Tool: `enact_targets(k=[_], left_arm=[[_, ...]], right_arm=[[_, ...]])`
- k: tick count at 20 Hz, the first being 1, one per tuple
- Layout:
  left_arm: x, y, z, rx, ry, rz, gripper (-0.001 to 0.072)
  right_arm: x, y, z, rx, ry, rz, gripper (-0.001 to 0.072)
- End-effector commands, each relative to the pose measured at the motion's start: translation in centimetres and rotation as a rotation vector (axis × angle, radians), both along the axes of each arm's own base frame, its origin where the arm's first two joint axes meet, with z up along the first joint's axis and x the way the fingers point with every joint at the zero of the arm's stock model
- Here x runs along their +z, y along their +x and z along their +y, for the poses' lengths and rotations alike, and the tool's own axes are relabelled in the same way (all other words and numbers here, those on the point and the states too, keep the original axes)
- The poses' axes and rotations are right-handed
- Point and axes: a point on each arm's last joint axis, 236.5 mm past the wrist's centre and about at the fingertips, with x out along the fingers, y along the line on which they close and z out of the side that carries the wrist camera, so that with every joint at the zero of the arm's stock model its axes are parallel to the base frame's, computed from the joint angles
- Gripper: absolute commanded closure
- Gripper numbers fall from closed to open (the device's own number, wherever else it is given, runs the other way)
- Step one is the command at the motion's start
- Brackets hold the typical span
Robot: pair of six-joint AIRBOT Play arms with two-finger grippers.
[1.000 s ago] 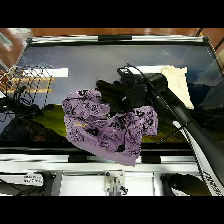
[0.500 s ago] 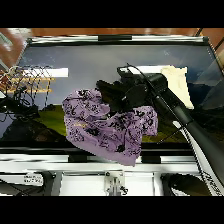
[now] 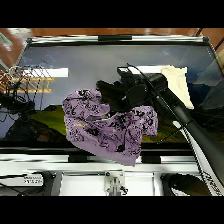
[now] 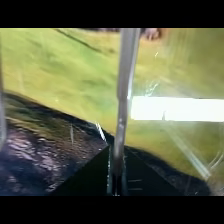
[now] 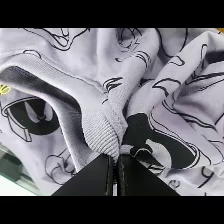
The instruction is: Fold the shirts.
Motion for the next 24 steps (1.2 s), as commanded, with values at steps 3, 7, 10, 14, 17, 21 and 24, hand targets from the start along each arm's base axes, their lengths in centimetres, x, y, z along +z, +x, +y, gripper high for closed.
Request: enact_targets(k=[3,7,10,14,17,21,24], left_arm=[[6.8,1.2,0.5,0.043,0.062,-0.157,0.0657],[13.3,1.6,-0.8,0.010,0.121,-0.310,0.0657],[17.2,0.7,-6.1,-0.194,0.157,-0.402,0.0657],[17.5,-2.9,-16.3,-0.532,0.151,-0.369,0.0658],[15.0,-7.2,-20.2,-0.717,0.241,-0.236,0.0658],[12.3,-12.4,-21.9,-0.836,0.345,-0.153,0.0658],[12.8,-14.0,-21.6,-0.885,0.411,-0.232,0.0658]], right_arm=[[-0.2,0.7,-1.0,0.002,-0.049,-0.035,0.0645],[0.0,1.2,-1.7,-0.001,-0.075,-0.060,0.0645],[1.1,2.3,-2.8,-0.025,-0.107,-0.099,0.0645],[3.2,4.6,-5.5,-0.124,-0.083,-0.113,0.0645],[2.7,4.6,-8.0,-0.168,-0.116,-0.066,0.0645],[2.4,4.7,-10.2,-0.194,-0.144,-0.036,0.0645],[2.3,5.0,-11.0,-0.196,-0.161,-0.040,0.0645]])
